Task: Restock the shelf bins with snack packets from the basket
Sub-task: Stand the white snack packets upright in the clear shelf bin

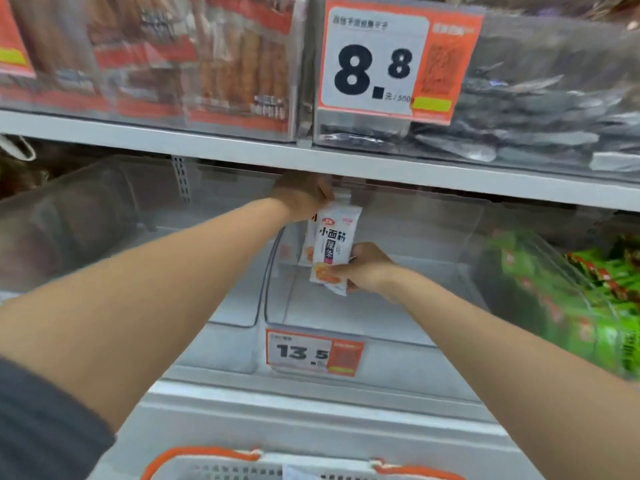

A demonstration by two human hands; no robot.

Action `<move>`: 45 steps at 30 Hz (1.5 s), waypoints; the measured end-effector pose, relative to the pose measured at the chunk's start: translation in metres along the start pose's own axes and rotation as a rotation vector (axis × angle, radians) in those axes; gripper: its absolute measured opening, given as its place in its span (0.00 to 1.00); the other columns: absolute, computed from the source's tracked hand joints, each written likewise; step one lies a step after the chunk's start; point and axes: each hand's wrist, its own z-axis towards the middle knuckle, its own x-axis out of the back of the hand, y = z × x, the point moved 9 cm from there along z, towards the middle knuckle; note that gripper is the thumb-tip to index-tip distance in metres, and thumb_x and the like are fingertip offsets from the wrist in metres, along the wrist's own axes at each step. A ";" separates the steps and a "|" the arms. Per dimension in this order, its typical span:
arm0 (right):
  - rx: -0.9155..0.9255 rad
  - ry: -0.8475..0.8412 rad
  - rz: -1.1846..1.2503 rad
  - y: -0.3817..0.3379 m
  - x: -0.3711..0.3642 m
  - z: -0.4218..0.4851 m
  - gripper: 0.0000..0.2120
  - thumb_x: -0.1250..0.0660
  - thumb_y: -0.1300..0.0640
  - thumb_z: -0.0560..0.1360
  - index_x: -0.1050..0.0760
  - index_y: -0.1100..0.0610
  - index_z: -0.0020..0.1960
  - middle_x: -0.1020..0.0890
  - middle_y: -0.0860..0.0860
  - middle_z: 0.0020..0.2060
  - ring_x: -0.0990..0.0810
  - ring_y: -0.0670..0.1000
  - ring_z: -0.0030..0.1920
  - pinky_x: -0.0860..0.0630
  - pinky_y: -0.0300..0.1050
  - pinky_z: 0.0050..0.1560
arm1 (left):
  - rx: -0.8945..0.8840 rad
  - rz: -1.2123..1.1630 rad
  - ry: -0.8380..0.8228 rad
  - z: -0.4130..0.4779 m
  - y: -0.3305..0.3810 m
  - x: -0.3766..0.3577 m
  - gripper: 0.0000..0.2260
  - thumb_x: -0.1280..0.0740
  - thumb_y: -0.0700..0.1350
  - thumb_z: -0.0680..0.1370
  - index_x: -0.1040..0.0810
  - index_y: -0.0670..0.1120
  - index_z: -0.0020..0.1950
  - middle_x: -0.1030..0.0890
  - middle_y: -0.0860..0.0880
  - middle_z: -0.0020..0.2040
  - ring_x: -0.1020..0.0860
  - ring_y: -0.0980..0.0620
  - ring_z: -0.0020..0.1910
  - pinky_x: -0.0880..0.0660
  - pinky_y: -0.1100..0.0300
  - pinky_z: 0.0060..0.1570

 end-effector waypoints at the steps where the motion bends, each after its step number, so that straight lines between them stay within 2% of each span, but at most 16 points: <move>1: -0.001 0.016 -0.032 0.002 -0.002 0.011 0.15 0.23 0.57 0.69 0.18 0.55 0.55 0.15 0.51 0.52 0.16 0.50 0.50 0.19 0.50 0.56 | 0.004 0.006 0.005 0.003 -0.003 0.000 0.07 0.36 0.40 0.79 0.19 0.42 0.53 0.18 0.45 0.53 0.21 0.45 0.54 0.25 0.51 0.59; 4: -0.003 0.079 -0.116 0.009 0.000 0.037 0.20 0.22 0.52 0.67 0.20 0.55 0.56 0.16 0.49 0.52 0.17 0.50 0.51 0.20 0.48 0.56 | 0.008 0.009 0.019 0.010 -0.012 -0.003 0.07 0.33 0.37 0.78 0.18 0.47 0.50 0.19 0.48 0.54 0.22 0.48 0.56 0.24 0.54 0.59; 7: -0.002 0.123 -0.135 0.012 0.005 0.047 0.21 0.21 0.52 0.66 0.20 0.55 0.57 0.17 0.48 0.50 0.18 0.49 0.48 0.20 0.45 0.52 | -0.002 0.042 0.039 0.015 -0.014 -0.005 0.07 0.33 0.38 0.78 0.20 0.49 0.49 0.20 0.50 0.52 0.22 0.49 0.55 0.24 0.56 0.57; 10: 0.028 0.193 -0.123 0.011 0.008 0.049 0.22 0.20 0.52 0.65 0.20 0.56 0.57 0.16 0.50 0.53 0.18 0.50 0.49 0.19 0.45 0.51 | -0.018 0.078 0.066 0.014 -0.013 -0.003 0.07 0.31 0.39 0.77 0.19 0.49 0.52 0.19 0.50 0.55 0.22 0.50 0.56 0.24 0.55 0.57; 15: 0.089 0.289 -0.195 0.002 0.007 0.049 0.21 0.24 0.54 0.69 0.23 0.55 0.60 0.19 0.50 0.59 0.20 0.52 0.57 0.27 0.39 0.48 | -0.021 0.177 0.086 0.014 -0.013 -0.002 0.14 0.33 0.36 0.77 0.22 0.48 0.60 0.21 0.47 0.60 0.23 0.46 0.59 0.25 0.54 0.58; 18: 0.077 0.275 -0.219 0.001 0.003 0.051 0.24 0.23 0.51 0.68 0.26 0.55 0.61 0.19 0.50 0.59 0.21 0.52 0.57 0.26 0.41 0.51 | -0.003 0.252 0.076 0.013 -0.012 -0.002 0.17 0.35 0.34 0.77 0.23 0.49 0.64 0.22 0.47 0.62 0.24 0.45 0.60 0.27 0.57 0.53; 21: 0.028 0.244 -0.205 0.008 -0.002 0.051 0.29 0.23 0.47 0.67 0.31 0.55 0.62 0.21 0.50 0.59 0.21 0.54 0.57 0.22 0.50 0.57 | 0.004 0.311 0.081 0.009 -0.010 -0.001 0.17 0.36 0.33 0.77 0.23 0.46 0.64 0.22 0.46 0.60 0.24 0.44 0.59 0.26 0.56 0.52; 24: 0.021 0.228 -0.222 0.011 -0.004 0.051 0.30 0.23 0.45 0.67 0.32 0.55 0.62 0.21 0.50 0.60 0.22 0.54 0.58 0.22 0.53 0.58 | 0.001 0.336 0.095 0.005 -0.009 0.003 0.17 0.35 0.33 0.76 0.24 0.45 0.64 0.23 0.45 0.61 0.24 0.43 0.59 0.25 0.54 0.53; 26: -0.002 0.222 -0.210 0.013 -0.003 0.048 0.31 0.23 0.43 0.66 0.31 0.55 0.61 0.21 0.50 0.58 0.21 0.54 0.55 0.20 0.53 0.55 | -0.019 0.383 0.092 0.001 -0.006 0.002 0.18 0.35 0.33 0.76 0.25 0.44 0.65 0.25 0.44 0.62 0.25 0.43 0.59 0.25 0.53 0.54; 30: -0.098 0.201 -0.229 0.014 0.002 0.032 0.30 0.24 0.41 0.68 0.35 0.57 0.55 0.23 0.49 0.50 0.21 0.52 0.48 0.23 0.46 0.40 | -0.075 0.572 0.077 -0.013 0.004 -0.002 0.14 0.34 0.35 0.74 0.26 0.42 0.59 0.26 0.43 0.57 0.25 0.44 0.52 0.29 0.53 0.44; 32: -0.133 0.202 -0.271 0.012 0.006 0.018 0.25 0.25 0.44 0.70 0.36 0.56 0.51 0.27 0.49 0.43 0.23 0.53 0.44 0.30 0.42 0.34 | -0.096 0.721 0.062 -0.023 0.011 -0.005 0.14 0.33 0.38 0.74 0.25 0.45 0.59 0.26 0.44 0.60 0.26 0.43 0.57 0.29 0.51 0.50; 34: -0.115 0.180 -0.311 0.005 0.008 0.002 0.17 0.28 0.51 0.71 0.35 0.57 0.40 0.29 0.51 0.33 0.25 0.55 0.38 0.32 0.41 0.34 | -0.132 0.790 -0.030 -0.039 0.019 -0.013 0.16 0.32 0.41 0.75 0.26 0.46 0.63 0.26 0.44 0.62 0.28 0.43 0.62 0.31 0.50 0.57; 36: -0.023 0.168 -0.360 -0.007 0.009 -0.022 0.14 0.30 0.54 0.73 0.31 0.60 0.35 0.27 0.51 0.26 0.26 0.55 0.34 0.32 0.41 0.35 | -0.216 0.747 -0.054 -0.067 0.037 -0.016 0.15 0.31 0.47 0.76 0.25 0.46 0.62 0.24 0.45 0.59 0.27 0.44 0.61 0.30 0.53 0.56; 39: 0.176 0.319 -0.322 -0.025 0.018 -0.075 0.04 0.33 0.61 0.72 0.26 0.56 0.40 0.24 0.50 0.34 0.25 0.54 0.40 0.32 0.42 0.39 | -0.290 0.510 0.108 -0.120 0.060 -0.001 0.02 0.35 0.44 0.76 0.26 0.49 0.48 0.20 0.47 0.52 0.25 0.44 0.54 0.30 0.54 0.46; 42: 0.437 0.559 -0.373 -0.040 0.026 -0.143 0.09 0.35 0.66 0.67 0.31 0.53 0.37 0.25 0.48 0.35 0.27 0.54 0.39 0.32 0.47 0.40 | -0.128 0.133 0.120 -0.170 0.056 -0.002 0.11 0.37 0.39 0.72 0.38 0.50 0.35 0.19 0.51 0.50 0.23 0.44 0.51 0.26 0.52 0.43; 45: 0.616 0.614 -0.451 -0.037 0.010 -0.193 0.08 0.35 0.67 0.66 0.30 0.56 0.40 0.26 0.49 0.37 0.29 0.53 0.38 0.33 0.48 0.40 | 0.006 -0.039 0.146 -0.215 0.050 -0.009 0.13 0.36 0.39 0.71 0.38 0.50 0.33 0.21 0.51 0.41 0.24 0.43 0.44 0.29 0.54 0.39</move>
